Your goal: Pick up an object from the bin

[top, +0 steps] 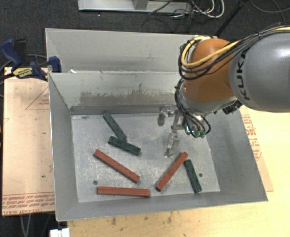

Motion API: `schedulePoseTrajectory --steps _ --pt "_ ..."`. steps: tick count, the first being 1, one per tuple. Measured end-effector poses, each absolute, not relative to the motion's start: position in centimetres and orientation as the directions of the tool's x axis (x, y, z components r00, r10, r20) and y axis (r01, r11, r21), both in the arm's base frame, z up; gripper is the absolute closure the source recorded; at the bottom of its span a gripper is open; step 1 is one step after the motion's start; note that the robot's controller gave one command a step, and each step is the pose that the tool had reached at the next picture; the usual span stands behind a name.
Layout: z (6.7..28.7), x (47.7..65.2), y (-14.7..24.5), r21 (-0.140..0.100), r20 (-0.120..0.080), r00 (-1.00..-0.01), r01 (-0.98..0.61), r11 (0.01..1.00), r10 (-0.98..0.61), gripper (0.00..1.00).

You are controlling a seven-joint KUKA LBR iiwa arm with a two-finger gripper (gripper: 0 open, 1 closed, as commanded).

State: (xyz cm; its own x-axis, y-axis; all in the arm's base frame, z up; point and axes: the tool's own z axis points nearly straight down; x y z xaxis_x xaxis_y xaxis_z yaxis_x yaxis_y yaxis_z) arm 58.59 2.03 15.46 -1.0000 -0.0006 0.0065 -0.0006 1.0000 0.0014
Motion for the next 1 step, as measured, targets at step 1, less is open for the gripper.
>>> schedulePoseTrajectory --steps 1 --pt "6.85 49.16 3.89 0.002 0.007 -0.997 -0.071 0.998 -0.071 0.0"
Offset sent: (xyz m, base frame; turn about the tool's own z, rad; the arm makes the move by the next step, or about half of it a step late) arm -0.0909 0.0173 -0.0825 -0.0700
